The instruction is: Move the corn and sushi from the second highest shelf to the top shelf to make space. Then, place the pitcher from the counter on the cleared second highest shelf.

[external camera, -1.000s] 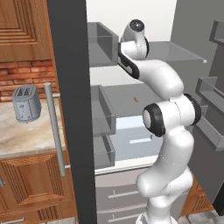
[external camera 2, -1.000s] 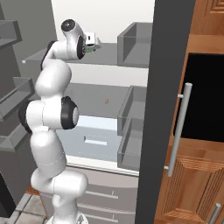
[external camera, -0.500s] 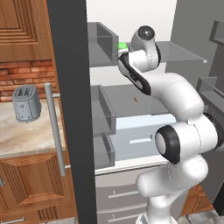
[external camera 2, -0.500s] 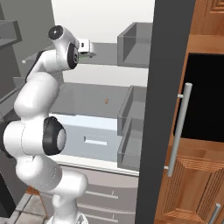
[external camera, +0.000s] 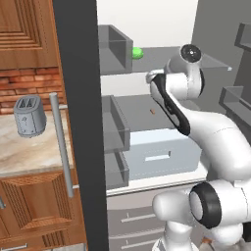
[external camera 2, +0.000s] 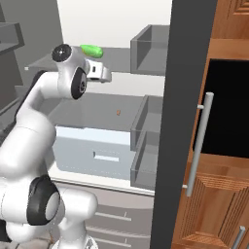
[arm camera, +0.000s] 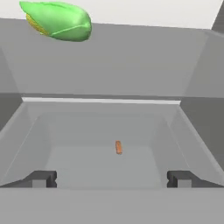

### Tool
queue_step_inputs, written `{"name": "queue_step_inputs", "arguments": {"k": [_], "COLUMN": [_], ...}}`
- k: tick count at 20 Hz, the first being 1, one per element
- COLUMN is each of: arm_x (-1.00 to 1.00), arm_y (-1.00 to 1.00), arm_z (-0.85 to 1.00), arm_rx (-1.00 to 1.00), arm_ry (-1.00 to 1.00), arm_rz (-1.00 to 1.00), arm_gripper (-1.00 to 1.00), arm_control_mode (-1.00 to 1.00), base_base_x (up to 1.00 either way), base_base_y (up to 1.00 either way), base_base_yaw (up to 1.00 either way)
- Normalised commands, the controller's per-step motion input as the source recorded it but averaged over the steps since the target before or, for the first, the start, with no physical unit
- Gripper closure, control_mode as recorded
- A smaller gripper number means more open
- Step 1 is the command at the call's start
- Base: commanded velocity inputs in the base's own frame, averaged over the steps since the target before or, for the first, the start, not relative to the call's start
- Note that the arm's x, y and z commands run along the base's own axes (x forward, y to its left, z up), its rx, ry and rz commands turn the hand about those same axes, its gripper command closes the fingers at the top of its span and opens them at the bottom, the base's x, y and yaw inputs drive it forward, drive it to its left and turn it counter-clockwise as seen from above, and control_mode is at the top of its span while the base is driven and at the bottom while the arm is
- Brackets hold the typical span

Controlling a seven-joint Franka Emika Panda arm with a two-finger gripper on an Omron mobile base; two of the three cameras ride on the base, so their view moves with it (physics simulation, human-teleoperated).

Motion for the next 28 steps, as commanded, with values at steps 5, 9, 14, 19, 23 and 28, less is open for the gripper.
{"name": "queue_step_inputs", "arguments": {"k": [5,9,14,19,23,28], "arm_x": [-0.65,-0.17,0.22,0.33,0.39,0.33], "arm_y": [-0.14,-0.01,-0.08,-0.14,-0.03,0.0], "arm_z": [-0.97,-0.64,-0.03,-0.11,-0.44,-0.48], "arm_rx": [0.03,0.03,0.0,0.0,0.0,0.0], "arm_ry": [0.06,0.15,0.17,0.09,0.02,0.0], "arm_rz": [-0.03,-0.03,0.0,0.0,0.0,0.0], "arm_gripper": [-1.0,-1.0,-1.0,-1.0,-1.0,-1.0], "arm_control_mode": [-1.0,-1.0,-1.0,-1.0,-1.0,-1.0], "base_base_x": [0.0,0.0,0.0,0.0,0.0,0.0], "base_base_y": [0.0,0.0,0.0,0.0,0.0,0.0], "base_base_yaw": [0.0,0.0,0.0,0.0,0.0,0.0]}}
